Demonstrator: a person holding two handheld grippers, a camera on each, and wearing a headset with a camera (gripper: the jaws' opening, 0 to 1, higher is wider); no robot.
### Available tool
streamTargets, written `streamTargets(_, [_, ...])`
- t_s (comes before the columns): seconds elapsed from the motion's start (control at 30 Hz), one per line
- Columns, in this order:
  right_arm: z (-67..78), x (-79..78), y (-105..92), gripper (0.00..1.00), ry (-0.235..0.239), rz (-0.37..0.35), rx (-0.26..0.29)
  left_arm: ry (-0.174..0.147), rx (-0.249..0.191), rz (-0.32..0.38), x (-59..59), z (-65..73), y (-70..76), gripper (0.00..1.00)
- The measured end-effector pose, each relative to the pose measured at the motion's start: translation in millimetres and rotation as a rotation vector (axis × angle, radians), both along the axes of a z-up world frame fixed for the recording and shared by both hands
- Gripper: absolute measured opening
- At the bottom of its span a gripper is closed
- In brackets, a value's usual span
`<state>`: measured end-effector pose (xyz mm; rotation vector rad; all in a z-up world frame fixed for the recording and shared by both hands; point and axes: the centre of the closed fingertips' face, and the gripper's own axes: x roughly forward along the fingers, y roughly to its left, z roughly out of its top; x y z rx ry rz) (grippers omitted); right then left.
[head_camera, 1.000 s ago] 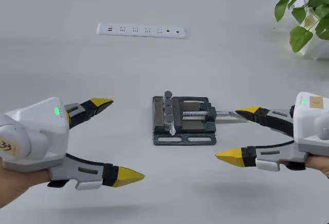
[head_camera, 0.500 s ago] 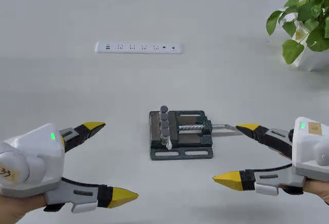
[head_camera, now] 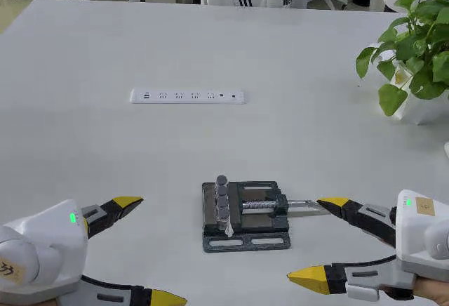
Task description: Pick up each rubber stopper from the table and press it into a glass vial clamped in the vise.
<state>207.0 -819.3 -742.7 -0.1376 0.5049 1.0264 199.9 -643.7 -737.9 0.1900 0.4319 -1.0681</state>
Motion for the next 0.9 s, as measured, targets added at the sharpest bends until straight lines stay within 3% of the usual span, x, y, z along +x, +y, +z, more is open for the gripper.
streamTargets(0.9, [0.6,2.6,-2.8,0.87,-0.009,0.006,0.003,0.014,0.002,-0.01,-5.0,-4.7,-1.0,0.99])
